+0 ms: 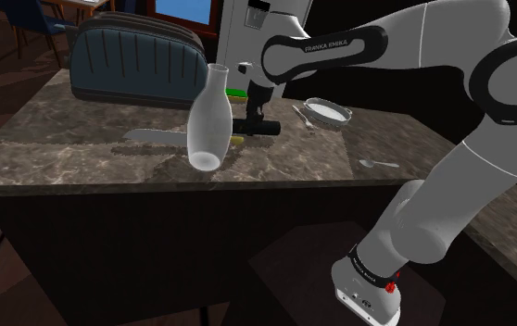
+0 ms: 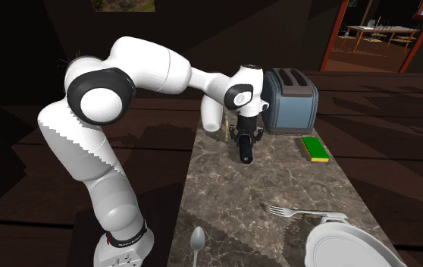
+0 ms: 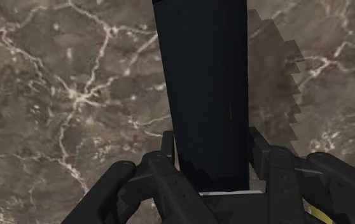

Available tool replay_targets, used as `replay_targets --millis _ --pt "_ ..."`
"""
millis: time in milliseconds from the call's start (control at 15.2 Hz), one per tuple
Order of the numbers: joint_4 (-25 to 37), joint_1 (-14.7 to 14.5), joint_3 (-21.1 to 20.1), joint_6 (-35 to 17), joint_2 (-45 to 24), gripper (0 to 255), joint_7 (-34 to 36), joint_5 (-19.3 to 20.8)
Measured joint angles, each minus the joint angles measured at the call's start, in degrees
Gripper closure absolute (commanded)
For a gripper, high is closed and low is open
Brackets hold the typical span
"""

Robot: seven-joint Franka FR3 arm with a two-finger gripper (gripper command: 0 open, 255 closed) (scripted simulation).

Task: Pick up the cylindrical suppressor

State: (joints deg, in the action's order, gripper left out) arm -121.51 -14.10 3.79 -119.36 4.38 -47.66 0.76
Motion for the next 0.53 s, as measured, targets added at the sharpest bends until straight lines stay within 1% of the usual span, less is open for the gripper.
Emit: replay_targets --millis 528 --pt "4.32 -0.01 -0.04 5.88 1.57 255 0.02 0.07"
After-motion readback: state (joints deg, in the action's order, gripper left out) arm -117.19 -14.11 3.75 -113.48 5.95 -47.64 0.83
